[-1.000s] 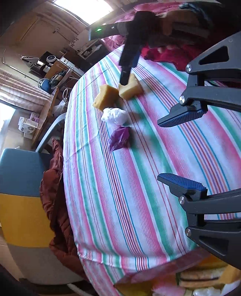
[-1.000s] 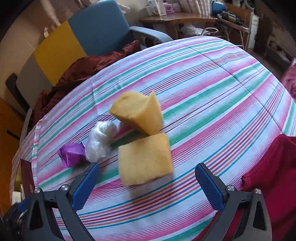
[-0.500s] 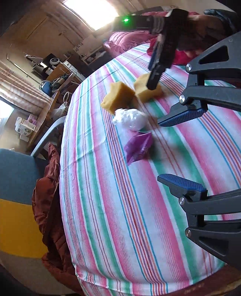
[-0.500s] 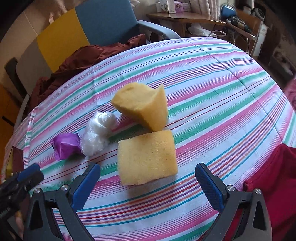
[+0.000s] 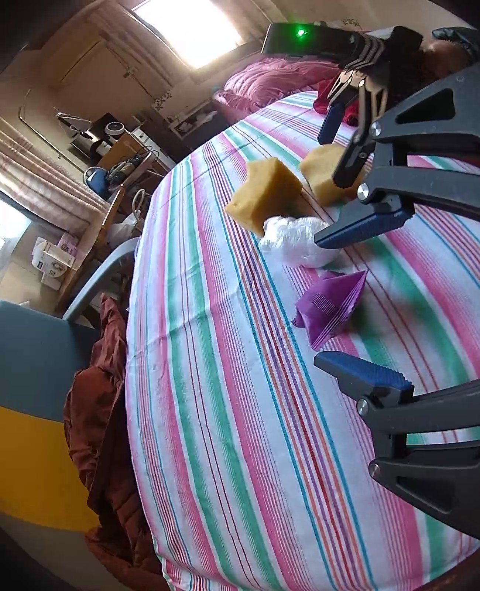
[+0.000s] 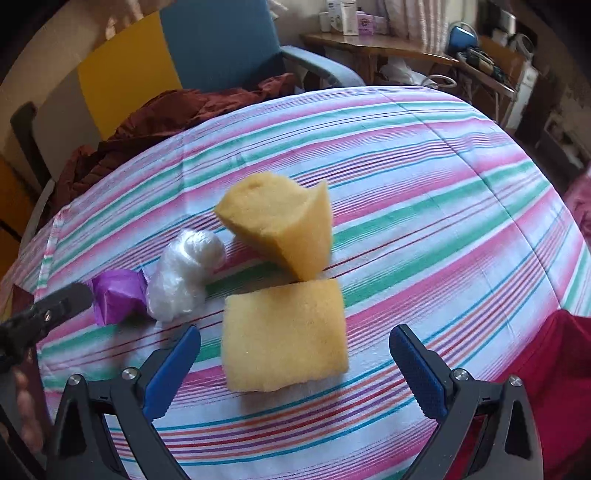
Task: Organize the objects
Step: 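Grasp the purple packet with the left gripper while the right gripper grasps a yellow sponge, then carry the purple packet and yellow sponge into the gold tray and release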
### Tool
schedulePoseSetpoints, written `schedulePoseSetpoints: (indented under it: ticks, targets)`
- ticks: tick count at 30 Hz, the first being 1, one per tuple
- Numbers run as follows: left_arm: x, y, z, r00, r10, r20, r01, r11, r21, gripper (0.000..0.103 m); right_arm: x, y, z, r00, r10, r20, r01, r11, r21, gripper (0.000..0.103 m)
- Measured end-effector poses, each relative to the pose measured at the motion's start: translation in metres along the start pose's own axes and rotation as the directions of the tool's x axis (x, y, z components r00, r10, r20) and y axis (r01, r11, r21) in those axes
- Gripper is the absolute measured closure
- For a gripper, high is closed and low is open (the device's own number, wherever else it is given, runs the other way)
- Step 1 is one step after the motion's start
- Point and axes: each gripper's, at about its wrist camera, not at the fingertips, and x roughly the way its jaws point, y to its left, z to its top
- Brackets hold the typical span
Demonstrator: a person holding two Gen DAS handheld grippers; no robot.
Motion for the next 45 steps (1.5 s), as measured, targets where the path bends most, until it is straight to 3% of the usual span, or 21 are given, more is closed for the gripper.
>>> schedulePoseSetpoints:
  ticks: [5,11,14,15,17,20,25,29,35,41,45]
  targets:
    - [0.013,0.003,0.002,1.000,0.011,-0.016,-0.011,1.000,-0.001,0.045,0.006,0.008,-0.002,1.000,-0.020,-0.020,0.019,0.998,-0.051,0.027]
    - [0.026,0.000,0.005,1.000,0.005,-0.029,-0.005,1.000,0.004,0.045,0.006,0.008,-0.003,0.999,-0.038,-0.024,0.037,0.998,-0.056,0.028]
    - [0.033,0.002,0.004,0.999,0.019,-0.040,-0.019,1.000,0.003,0.049,0.007,0.008,-0.005,0.999,-0.042,-0.024,0.040,0.998,-0.055,0.028]
    - [0.035,0.003,0.003,0.999,0.016,-0.047,-0.016,1.000,0.001,0.056,0.008,0.009,-0.005,0.999,-0.042,-0.024,0.041,0.998,-0.056,0.028]
    - [0.036,0.007,-0.001,0.999,-0.009,-0.040,0.008,1.000,-0.025,0.060,0.008,0.010,-0.004,0.998,-0.052,-0.020,0.051,0.997,-0.057,0.028]
    - [0.030,0.008,-0.008,1.000,0.001,-0.025,-0.001,1.000,-0.019,0.060,0.011,0.009,-0.003,0.998,-0.062,-0.026,0.061,0.998,-0.033,0.038]
    - [0.014,0.008,-0.026,1.000,0.023,-0.004,-0.023,1.000,0.002,0.061,0.006,0.011,-0.004,0.999,-0.040,-0.017,0.040,0.998,-0.041,0.040]
    - [-0.012,0.004,-0.047,0.997,0.066,0.032,-0.067,0.997,0.032,0.061,-0.005,0.022,-0.006,0.999,0.047,-0.003,-0.047,0.996,-0.071,0.040]
    - [-0.051,0.014,-0.069,0.992,0.098,0.079,-0.098,0.995,-0.004,0.061,-0.020,0.050,-0.013,0.985,0.169,0.018,-0.164,0.972,-0.167,0.040]
    - [-0.096,0.020,-0.086,0.979,0.147,0.140,-0.145,0.989,-0.019,0.061,-0.040,0.079,-0.024,0.950,0.311,0.041,-0.286,0.913,-0.290,0.040]
    - [-0.130,0.028,-0.100,0.960,0.200,0.197,-0.195,0.980,-0.044,0.061,-0.044,0.102,-0.038,0.940,0.339,0.022,-0.309,0.879,-0.363,0.040]
